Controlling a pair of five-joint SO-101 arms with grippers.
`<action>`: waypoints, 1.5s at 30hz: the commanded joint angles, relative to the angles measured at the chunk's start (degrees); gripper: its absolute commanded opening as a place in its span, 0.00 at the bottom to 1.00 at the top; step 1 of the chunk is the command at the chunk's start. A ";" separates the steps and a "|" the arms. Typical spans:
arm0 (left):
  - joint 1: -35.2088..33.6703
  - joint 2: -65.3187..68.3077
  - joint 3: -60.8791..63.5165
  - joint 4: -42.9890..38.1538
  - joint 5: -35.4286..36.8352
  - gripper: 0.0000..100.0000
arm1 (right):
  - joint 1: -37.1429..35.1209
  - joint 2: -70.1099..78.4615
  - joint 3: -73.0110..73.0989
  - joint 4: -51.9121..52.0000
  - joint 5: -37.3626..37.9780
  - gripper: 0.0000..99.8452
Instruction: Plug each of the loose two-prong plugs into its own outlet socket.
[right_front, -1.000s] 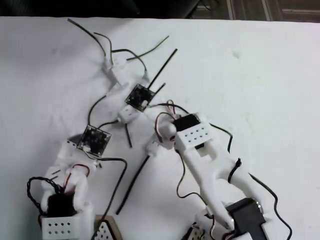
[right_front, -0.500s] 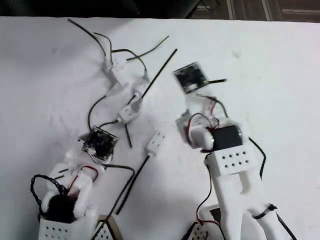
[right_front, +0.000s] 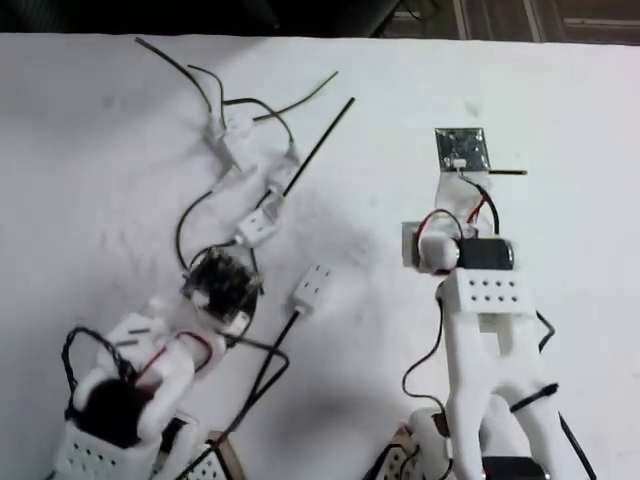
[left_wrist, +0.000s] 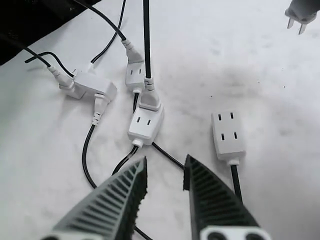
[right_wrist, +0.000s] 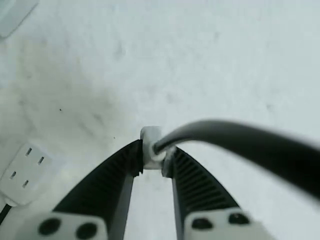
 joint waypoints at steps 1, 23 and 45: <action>0.84 20.53 -14.68 0.26 0.70 0.14 | 0.57 0.66 -0.53 -1.89 -2.64 0.02; 9.63 74.59 -27.16 -17.85 7.65 0.27 | 0.84 2.68 -0.26 -3.82 -2.81 0.02; 3.56 92.35 -41.41 -15.12 -18.90 0.21 | 0.40 2.77 0.70 -4.70 -2.55 0.02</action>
